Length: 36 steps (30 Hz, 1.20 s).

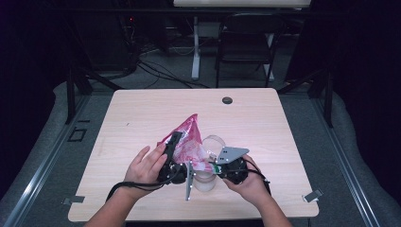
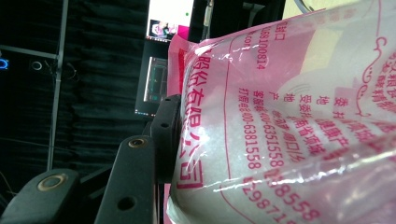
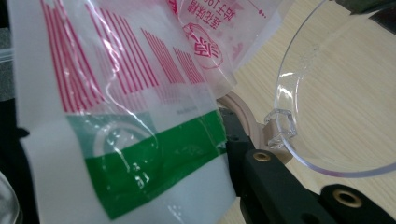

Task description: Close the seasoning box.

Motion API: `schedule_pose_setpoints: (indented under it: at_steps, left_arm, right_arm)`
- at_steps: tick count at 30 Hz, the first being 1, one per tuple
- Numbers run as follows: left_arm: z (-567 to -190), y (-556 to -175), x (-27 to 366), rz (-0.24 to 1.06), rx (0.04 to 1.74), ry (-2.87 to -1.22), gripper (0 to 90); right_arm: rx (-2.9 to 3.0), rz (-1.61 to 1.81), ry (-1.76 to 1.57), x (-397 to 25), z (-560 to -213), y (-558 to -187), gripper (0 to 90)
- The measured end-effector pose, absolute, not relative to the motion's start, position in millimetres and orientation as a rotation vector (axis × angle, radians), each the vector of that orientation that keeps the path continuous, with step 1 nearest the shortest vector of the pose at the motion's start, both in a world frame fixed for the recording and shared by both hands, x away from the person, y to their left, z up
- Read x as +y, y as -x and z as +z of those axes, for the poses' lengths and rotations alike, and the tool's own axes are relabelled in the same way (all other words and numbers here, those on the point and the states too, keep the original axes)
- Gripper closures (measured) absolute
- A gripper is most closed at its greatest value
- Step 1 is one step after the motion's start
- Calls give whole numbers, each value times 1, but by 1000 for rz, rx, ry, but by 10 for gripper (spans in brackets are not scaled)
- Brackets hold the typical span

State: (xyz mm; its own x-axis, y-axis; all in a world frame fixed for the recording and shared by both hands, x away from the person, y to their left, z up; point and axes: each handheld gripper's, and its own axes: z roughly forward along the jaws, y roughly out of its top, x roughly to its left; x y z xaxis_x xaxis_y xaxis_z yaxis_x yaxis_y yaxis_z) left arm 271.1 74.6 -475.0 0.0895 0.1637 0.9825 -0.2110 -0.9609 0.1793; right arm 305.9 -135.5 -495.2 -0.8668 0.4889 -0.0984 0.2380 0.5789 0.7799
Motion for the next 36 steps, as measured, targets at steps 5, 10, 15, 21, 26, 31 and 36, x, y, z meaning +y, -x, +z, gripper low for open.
schedule_pose_setpoints:
  at_steps: [5,10,15,21,26,31,36]
  left_arm:
    - [-475,-271,75,1950,-48,-2098,605]
    - [-474,-271,74,1957,-55,-2095,605]
    - [-474,-271,74,1951,-48,-2098,605]
    - [-472,-271,74,1961,-62,-2100,604]
    - [-471,-271,74,1966,-67,-2100,603]
    - [-471,-271,74,1962,-67,-2105,603]
    - [-474,-272,75,1948,-59,-2118,604]
  right_arm:
    - [2510,1173,-595,-136,-495,-306,900]
    - [2509,1175,-594,-136,-495,-306,900]
    - [2509,1174,-595,-136,-495,-306,900]
    - [2508,1175,-596,-136,-495,-306,900]
    - [2506,1181,-596,-136,-495,-306,900]
    - [2508,1175,-597,-136,-495,-306,900]
    - [2507,1169,-596,-136,-495,-306,900]
